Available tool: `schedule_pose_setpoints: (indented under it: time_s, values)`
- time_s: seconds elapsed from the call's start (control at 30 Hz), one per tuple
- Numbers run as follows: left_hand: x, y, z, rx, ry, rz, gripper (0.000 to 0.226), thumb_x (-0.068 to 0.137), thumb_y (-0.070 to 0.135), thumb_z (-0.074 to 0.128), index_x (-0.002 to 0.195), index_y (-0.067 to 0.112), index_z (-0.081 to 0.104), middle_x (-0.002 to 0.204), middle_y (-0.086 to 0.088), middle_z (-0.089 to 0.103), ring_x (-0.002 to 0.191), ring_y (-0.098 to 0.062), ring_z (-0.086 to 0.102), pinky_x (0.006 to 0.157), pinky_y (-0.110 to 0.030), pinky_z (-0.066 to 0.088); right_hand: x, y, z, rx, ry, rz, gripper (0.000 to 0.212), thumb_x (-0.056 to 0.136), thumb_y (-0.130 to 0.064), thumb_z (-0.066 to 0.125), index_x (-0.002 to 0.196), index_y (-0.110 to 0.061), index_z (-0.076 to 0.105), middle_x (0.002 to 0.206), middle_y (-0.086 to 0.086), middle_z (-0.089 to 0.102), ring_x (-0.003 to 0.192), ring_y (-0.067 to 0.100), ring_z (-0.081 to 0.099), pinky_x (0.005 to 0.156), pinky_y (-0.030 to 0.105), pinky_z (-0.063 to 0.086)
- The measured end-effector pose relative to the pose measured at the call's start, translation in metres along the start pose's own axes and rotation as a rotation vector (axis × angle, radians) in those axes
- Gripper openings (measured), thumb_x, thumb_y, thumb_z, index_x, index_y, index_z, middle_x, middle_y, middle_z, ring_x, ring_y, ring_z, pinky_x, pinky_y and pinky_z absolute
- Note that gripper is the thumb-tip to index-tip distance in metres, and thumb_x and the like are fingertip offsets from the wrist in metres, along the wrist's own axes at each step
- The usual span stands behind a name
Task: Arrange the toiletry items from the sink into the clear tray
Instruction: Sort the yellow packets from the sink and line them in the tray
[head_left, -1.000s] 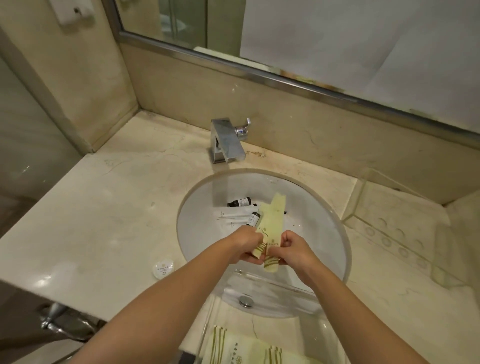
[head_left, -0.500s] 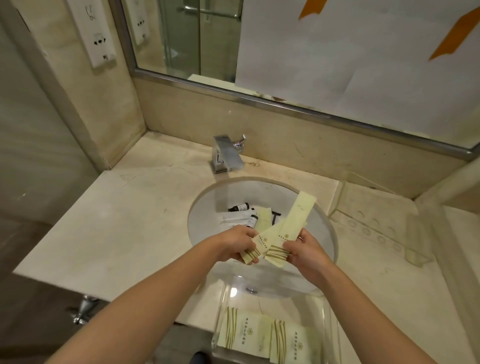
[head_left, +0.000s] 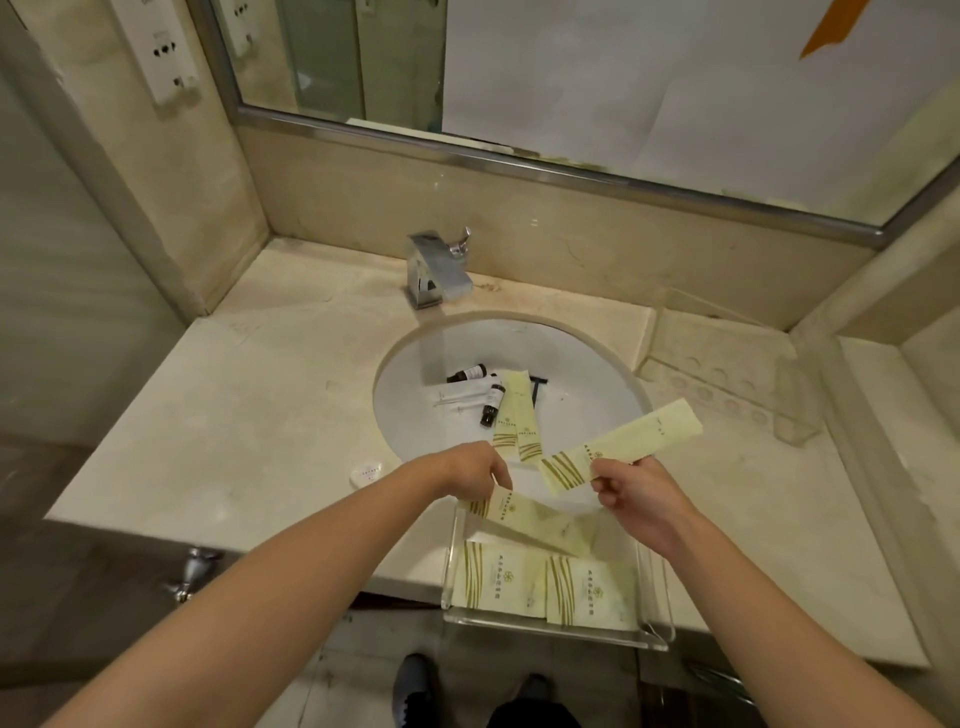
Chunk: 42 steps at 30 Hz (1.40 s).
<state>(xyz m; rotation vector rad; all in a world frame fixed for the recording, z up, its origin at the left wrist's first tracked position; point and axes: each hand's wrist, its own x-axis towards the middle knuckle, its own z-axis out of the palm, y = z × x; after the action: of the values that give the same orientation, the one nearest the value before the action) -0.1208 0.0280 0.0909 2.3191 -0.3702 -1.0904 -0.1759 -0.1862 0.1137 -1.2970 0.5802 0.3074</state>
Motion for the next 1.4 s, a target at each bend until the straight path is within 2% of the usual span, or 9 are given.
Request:
schedule_pose_setpoints:
  time_s: [0.1,0.2,0.3,0.53,0.67,0.77,0.83,1.17,1.4]
  values:
    - [0.002,0.0,0.006,0.081,0.008,0.009,0.041,0.088,-0.003,0.045,0.116,0.015,0.068,0.127,-0.004,0.063,0.113,-0.021,0.06,0.095,-0.031,0.051,-0.002,0.009,-0.002,-0.006,0.03,0.037,0.032,0.083,0.013,0.058,0.055,-0.002,0.063,0.058,0.01,0.057,0.061,0.02,0.056,0.047,0.019,0.047]
    - [0.003,0.001,0.012,0.154,-0.002,0.017,0.039,0.089,-0.002,0.048,0.122,0.013,0.064,0.129,-0.004,0.061,0.115,-0.021,0.058,0.096,-0.029,0.049,-0.004,0.017,0.0,0.017,0.039,0.108,0.008,0.086,0.007,0.06,0.081,0.012,0.066,0.08,0.023,0.065,0.07,0.025,0.063,0.058,0.022,0.058]
    - [0.003,0.003,0.015,0.164,0.026,0.026,0.042,0.089,0.008,0.055,0.131,0.013,0.054,0.132,-0.007,0.056,0.117,-0.023,0.056,0.095,-0.029,0.047,-0.004,0.023,0.001,0.066,0.038,0.131,0.012,0.089,0.004,0.058,0.096,0.012,0.062,0.097,0.027,0.069,0.078,0.029,0.067,0.066,0.028,0.06]
    - [0.0,0.01,0.013,-0.262,0.044,-0.006,0.046,0.088,0.008,0.058,0.133,0.012,0.044,0.118,-0.011,0.06,0.102,-0.021,0.061,0.088,-0.034,0.052,-0.009,0.026,0.009,0.136,-0.007,0.19,0.02,0.091,0.003,0.056,0.105,0.017,0.06,0.105,0.029,0.069,0.092,0.036,0.069,0.08,0.032,0.06]
    - [-0.002,0.006,0.01,-0.375,0.153,0.005,0.032,0.091,-0.002,0.052,0.121,0.008,0.054,0.079,-0.005,0.06,0.07,-0.016,0.064,0.076,-0.033,0.056,-0.011,0.024,0.011,0.135,-0.024,0.187,0.014,0.091,-0.002,0.059,0.097,0.01,0.063,0.094,0.02,0.07,0.08,0.029,0.069,0.062,0.025,0.059]
    - [-0.005,0.001,0.006,-0.244,0.245,0.025,0.031,0.09,-0.004,0.05,0.117,0.008,0.058,0.091,-0.007,0.059,0.075,-0.019,0.067,0.063,-0.025,0.05,-0.005,0.026,0.003,0.167,0.11,0.1,0.005,0.091,-0.009,0.061,0.092,-0.005,0.06,0.082,0.008,0.059,0.057,0.018,0.056,0.039,0.02,0.041]
    - [-0.005,-0.003,0.004,-0.119,0.304,0.041,0.031,0.088,-0.005,0.049,0.114,0.009,0.06,0.105,-0.012,0.061,0.094,-0.027,0.066,0.069,-0.025,0.046,0.001,0.026,-0.007,0.193,0.218,0.031,0.007,0.092,-0.01,0.059,0.098,-0.012,0.056,0.084,0.005,0.055,0.052,0.015,0.048,0.036,0.02,0.034]
    - [0.004,-0.012,0.017,0.177,0.381,-0.021,0.026,0.081,-0.003,0.051,0.098,0.014,0.062,0.105,-0.006,0.063,0.094,-0.025,0.06,0.076,-0.033,0.051,0.013,0.044,-0.023,-0.647,0.456,0.079,0.017,0.082,0.003,0.059,0.078,-0.012,0.052,0.075,0.011,0.065,0.052,0.024,0.062,0.071,0.044,0.059]
    - [0.004,-0.012,0.019,0.285,0.414,0.0,0.02,0.08,0.013,0.063,0.095,0.013,0.05,0.099,-0.006,0.053,0.086,-0.026,0.055,0.065,-0.031,0.042,0.013,0.048,-0.021,-0.824,0.443,0.036,0.013,0.081,-0.001,0.058,0.087,-0.012,0.053,0.074,0.009,0.067,0.05,0.021,0.064,0.064,0.041,0.06]
